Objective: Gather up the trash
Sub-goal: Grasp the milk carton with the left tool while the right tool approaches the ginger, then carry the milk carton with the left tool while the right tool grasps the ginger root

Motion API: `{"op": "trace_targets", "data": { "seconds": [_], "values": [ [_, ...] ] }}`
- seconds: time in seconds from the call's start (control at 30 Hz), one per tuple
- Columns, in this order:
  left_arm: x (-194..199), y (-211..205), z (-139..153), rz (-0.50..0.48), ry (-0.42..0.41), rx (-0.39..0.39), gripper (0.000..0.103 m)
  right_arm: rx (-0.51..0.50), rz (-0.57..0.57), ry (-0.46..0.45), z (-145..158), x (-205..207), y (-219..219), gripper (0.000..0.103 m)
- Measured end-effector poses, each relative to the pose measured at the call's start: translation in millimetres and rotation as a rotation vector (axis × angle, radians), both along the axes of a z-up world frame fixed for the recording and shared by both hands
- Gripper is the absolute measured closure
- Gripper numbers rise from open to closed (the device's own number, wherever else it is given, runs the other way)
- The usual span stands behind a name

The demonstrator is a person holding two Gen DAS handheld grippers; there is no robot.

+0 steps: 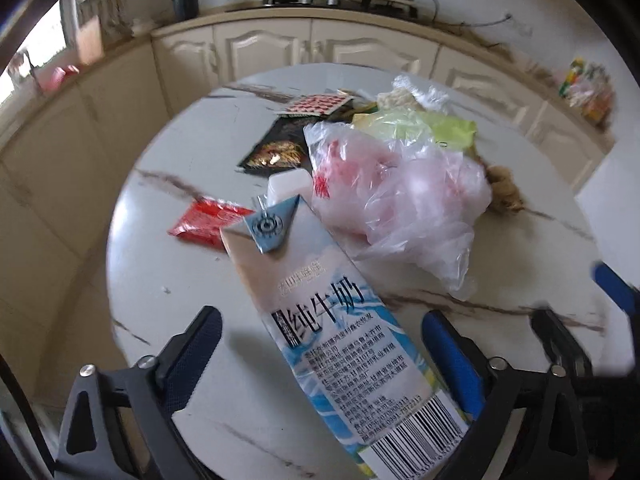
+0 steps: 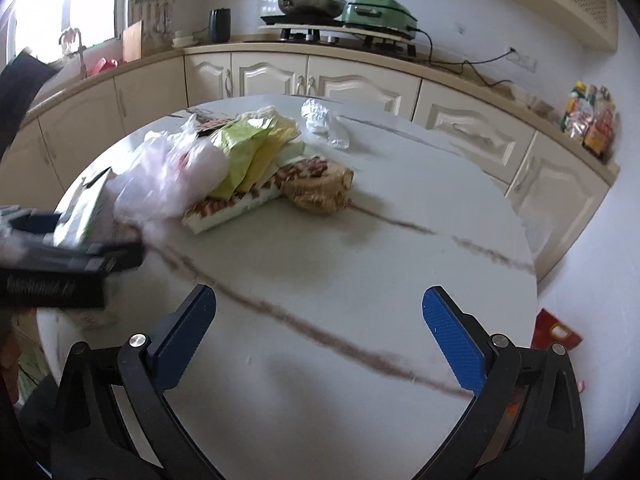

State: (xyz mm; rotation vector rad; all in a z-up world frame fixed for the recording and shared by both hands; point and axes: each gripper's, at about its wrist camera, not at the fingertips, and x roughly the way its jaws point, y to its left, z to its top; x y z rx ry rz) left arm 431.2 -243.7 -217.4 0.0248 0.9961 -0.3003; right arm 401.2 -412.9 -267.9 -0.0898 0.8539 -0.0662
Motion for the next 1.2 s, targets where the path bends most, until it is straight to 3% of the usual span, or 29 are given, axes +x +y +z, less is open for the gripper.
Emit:
{"op": "trace_targets", "data": {
  "seconds": [0.03, 0.13, 0.2, 0.27, 0.43, 0.67, 0.7, 0.8, 0.87, 0.9, 1.03, 1.13, 1.2],
  "values": [
    [-1, 3, -1, -0.004, -0.01, -0.008, 0.013, 0.003, 0.001, 0.003, 1, 4, -1, 0.0],
    [-2, 6, 0, -0.049, -0.019, -0.025, 0.038, 0.041, -0.03, 0.027, 1, 31, -12, 0.0],
    [-3, 6, 1, -0.077, -0.025, -0.03, 0.062, 0.085, -0.054, 0.038, -1, 45, -22, 0.0],
    [-3, 10, 1, -0.105, -0.022, -0.052, 0.068, 0.163, -0.089, 0.049, -2, 64, -34, 0.0],
    [-8, 27, 3, -0.154, -0.022, -0.123, 0.068, 0.253, -0.178, 0.059, -12, 92, -58, 0.0],
    [2, 56, 28, -0.177, -0.056, -0.179, 0.068, 0.229, -0.163, 0.118, -26, 113, -59, 0.004],
    [2, 60, 30, -0.179, -0.058, -0.19, 0.068, 0.231, -0.157, 0.12, -26, 114, -60, 0.009],
    [-1, 65, 38, -0.187, -0.073, -0.202, 0.068, 0.249, -0.11, 0.123, -22, 113, -56, 0.038],
    [-3, 70, 42, -0.194, -0.079, -0.208, 0.068, 0.247, -0.088, 0.134, -21, 114, -51, 0.049],
    [-4, 72, 45, -0.198, -0.081, -0.216, 0.068, 0.248, -0.079, 0.136, -21, 113, -48, 0.061],
    [-5, 83, 54, -0.216, -0.074, -0.258, 0.068, 0.235, -0.078, 0.129, -17, 107, -45, 0.064],
    [-5, 99, 64, -0.208, -0.095, -0.268, 0.068, 0.245, -0.108, 0.093, -9, 97, -49, 0.074],
    [-4, 110, 69, -0.197, -0.109, -0.28, 0.068, 0.232, -0.118, 0.064, 4, 88, -46, 0.075]
  ]
}}
